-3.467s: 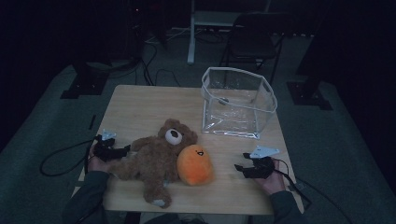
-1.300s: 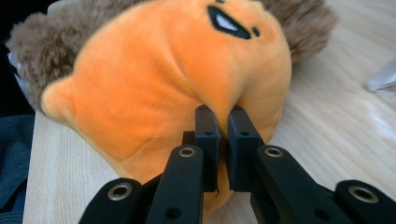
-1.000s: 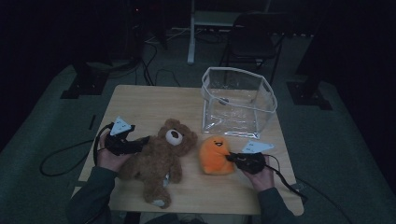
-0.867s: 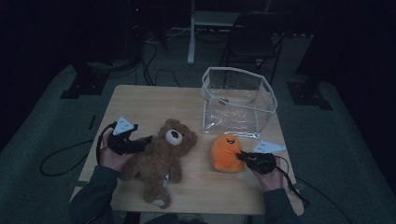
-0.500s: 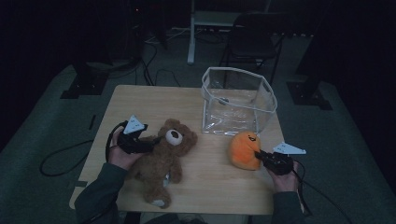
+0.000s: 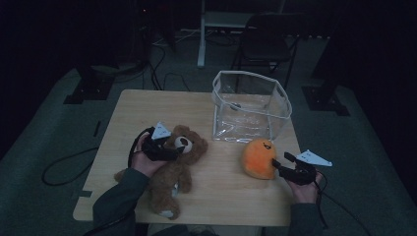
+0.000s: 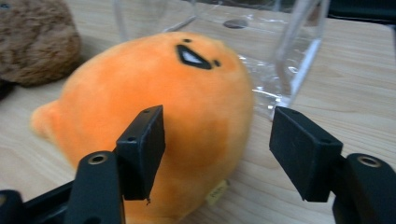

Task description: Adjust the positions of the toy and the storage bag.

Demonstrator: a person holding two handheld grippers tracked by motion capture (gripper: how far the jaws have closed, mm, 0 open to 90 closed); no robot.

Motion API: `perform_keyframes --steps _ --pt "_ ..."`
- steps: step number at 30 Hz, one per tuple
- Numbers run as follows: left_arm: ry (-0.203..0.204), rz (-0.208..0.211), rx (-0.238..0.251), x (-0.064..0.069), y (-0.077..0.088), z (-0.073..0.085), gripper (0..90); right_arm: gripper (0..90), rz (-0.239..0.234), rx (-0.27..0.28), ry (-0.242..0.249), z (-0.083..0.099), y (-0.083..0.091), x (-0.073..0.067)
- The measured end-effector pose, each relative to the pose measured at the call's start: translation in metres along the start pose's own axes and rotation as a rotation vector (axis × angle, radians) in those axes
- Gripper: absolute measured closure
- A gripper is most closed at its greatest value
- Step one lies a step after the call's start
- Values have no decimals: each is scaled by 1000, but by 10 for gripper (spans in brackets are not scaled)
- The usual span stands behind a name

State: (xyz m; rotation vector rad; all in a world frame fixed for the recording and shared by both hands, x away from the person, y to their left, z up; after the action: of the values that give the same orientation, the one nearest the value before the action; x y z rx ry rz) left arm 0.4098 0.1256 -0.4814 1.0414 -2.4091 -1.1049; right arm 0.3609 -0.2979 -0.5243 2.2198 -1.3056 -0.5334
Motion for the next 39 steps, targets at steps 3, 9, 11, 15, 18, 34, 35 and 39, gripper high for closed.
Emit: perform_keyframes --steps 3,9,11,15,18,34,35,39 --pt "18 6 -35 -2 -10 1 236 343 26 6 -14 1 2 5" --pt "40 89 -106 -3 -25 1 198 342 48 -6 -25 5 -1 10" --pt "-3 54 -151 0 -34 2 190 342 53 -15 -23 5 -3 10" --pt "-31 54 -156 -1 -37 3 284 343 65 -20 -20 6 -6 12" --pt "-54 72 -138 -2 -35 3 383 348 77 -21 -16 7 -6 13" --pt "-559 442 -86 89 -23 -1 397 348 126 -30 4 10 -6 16" --pt "-573 447 -91 93 -23 -1 387 349 131 -36 8 11 -7 16" --pt "-564 448 -63 95 -19 -4 337 347 134 -54 20 13 -9 15"
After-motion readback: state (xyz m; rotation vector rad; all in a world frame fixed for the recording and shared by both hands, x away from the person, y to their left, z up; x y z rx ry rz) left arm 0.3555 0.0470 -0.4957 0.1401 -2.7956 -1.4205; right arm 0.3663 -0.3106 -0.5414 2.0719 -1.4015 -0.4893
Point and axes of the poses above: each handheld gripper's, and its own axes: y roughly backward along the jaws, z roughly out of its underside, x roughly to its right, the point moved 6 cm from there along -y, roughly forward along the jaws, and after that the axes turned 10 degrees about -x, right-handed, at the moved point
